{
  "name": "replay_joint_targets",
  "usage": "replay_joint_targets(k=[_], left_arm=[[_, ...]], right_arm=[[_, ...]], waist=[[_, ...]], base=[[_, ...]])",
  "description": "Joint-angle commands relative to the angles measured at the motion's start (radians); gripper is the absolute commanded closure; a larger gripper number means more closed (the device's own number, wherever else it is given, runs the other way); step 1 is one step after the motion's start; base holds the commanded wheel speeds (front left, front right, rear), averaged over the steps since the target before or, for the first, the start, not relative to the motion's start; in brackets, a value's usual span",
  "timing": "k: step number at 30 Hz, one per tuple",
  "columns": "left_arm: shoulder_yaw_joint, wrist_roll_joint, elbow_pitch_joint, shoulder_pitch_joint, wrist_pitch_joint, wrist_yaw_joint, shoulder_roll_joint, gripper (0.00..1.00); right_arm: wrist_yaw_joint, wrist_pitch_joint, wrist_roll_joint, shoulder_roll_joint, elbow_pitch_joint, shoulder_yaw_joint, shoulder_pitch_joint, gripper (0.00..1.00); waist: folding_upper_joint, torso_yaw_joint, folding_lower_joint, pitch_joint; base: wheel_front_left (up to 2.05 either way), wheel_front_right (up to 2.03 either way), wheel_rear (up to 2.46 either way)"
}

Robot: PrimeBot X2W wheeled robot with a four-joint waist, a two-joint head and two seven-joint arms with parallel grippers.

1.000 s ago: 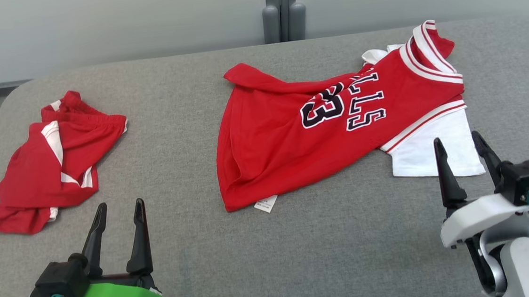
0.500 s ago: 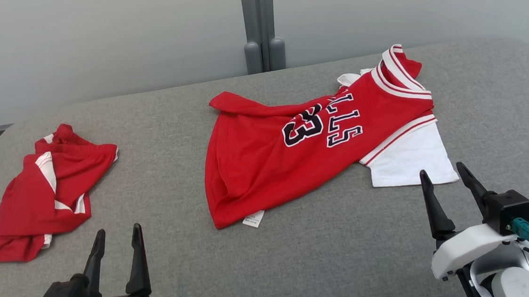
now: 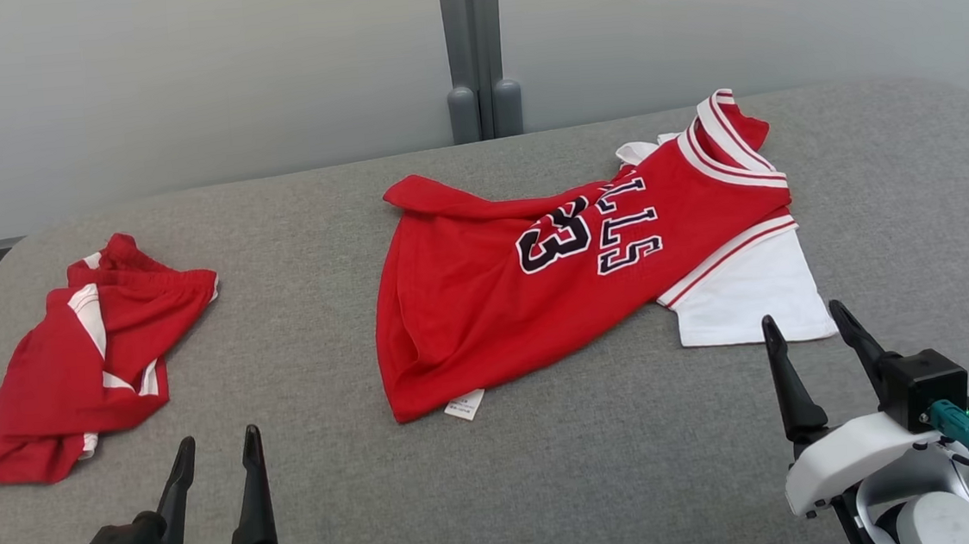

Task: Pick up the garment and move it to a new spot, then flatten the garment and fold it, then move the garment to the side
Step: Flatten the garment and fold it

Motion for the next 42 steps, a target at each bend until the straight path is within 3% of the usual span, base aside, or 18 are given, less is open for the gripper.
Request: replay_joint_targets(k=[1,18,27,33,42], left_arm=[[-0.001,0.005,0.002,0.015,0.000,-0.002,0.006,0.00],[-0.046,0.000,0.037,-0.021,0.032,-0.002,0.004,0.00],[-0.276,-0.073,0.207,-0.195,0.098,-0.003,0.027,0.00],[-0.442,-0.137,0.308,-0.311,0.076,-0.003,0.048,0.00],[-0.555,-0.193,0.419,-0.430,0.024,-0.003,0.062,0.00]], right_arm=[[-0.002,0.004,0.003,0.000,-0.004,0.003,0.011,0.00],[-0.001,0.024,0.034,0.000,0.039,-0.045,-0.018,0.00],[-0.001,0.130,0.011,-0.008,0.228,-0.112,-0.182,0.00],[-0.001,0.148,-0.008,-0.013,0.411,-0.183,-0.331,0.00],[-0.001,0.120,-0.073,-0.027,0.643,-0.248,-0.494,0.00]], waist=[[0.0000,0.002,0.0000,0.000],[0.0000,0.006,0.0000,0.019],[0.0000,-0.022,0.0000,0.103],[0.0000,-0.041,0.0000,0.168],[0.0000,-0.036,0.0000,0.225]], base=[[0.00,0.00,0.00],[0.00,0.00,0.00],[0.00,0.00,0.00],[0.00,0.00,0.00],[0.00,0.00,0.00]])
